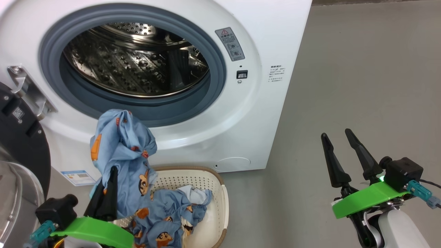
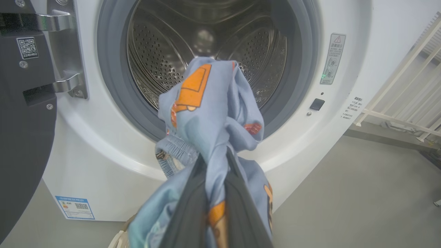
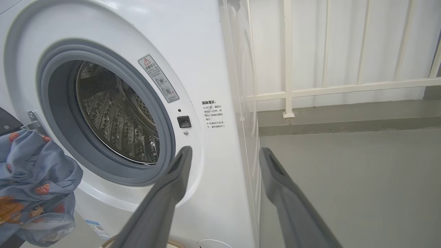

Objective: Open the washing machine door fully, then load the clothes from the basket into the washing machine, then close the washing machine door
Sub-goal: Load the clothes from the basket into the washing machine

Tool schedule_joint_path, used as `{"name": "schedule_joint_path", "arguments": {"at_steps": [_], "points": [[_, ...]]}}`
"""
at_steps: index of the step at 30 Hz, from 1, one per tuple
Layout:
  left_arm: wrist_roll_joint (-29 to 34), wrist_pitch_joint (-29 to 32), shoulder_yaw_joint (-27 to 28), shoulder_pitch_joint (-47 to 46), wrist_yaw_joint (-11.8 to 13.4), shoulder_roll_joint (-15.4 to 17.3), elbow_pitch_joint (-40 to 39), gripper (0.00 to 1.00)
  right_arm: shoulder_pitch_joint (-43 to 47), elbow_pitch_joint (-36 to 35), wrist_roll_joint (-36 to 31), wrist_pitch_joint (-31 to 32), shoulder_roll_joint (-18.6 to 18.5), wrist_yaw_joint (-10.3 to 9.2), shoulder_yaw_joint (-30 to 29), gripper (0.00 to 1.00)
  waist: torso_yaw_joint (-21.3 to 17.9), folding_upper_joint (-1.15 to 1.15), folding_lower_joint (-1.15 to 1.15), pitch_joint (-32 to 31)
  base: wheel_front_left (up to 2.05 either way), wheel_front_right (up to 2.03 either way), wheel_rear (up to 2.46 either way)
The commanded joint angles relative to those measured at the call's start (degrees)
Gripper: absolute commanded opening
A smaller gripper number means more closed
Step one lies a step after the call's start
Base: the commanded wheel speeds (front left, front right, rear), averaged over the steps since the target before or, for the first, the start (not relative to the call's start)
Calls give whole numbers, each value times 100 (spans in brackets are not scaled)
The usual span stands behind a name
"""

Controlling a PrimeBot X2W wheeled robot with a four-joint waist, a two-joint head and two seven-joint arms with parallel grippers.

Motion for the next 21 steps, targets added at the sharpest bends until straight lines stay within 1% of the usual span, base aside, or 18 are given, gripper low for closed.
{"name": "schedule_joint_path", "arguments": {"at_steps": [1, 7, 13, 17, 21], "points": [[79, -75, 247, -94, 30, 109, -182, 0, 0, -152, -44, -27, -47, 9, 129, 100, -4, 0, 0, -5, 0, 0, 0], [175, -76, 217, -208, 45, 113, -163, 0, 4, -128, -44, -27, -75, 9, 168, 100, -31, 0, 0, -35, 0, 0, 0], [306, 10, 200, -709, 108, 146, 50, 0, -51, -130, -46, -27, -107, 9, 246, 100, -111, 0, 0, 79, 0, 0, 0], [351, 101, 164, -1207, 26, 171, 373, 0, -116, -152, -47, -27, -101, 9, 293, 100, -214, 0, 0, 243, 0, 0, 0], [355, 145, 158, -1795, -78, 143, 894, 0, -207, -191, -45, -27, -33, 9, 287, 100, -348, 0, 0, 485, 0, 0, 0]]}}
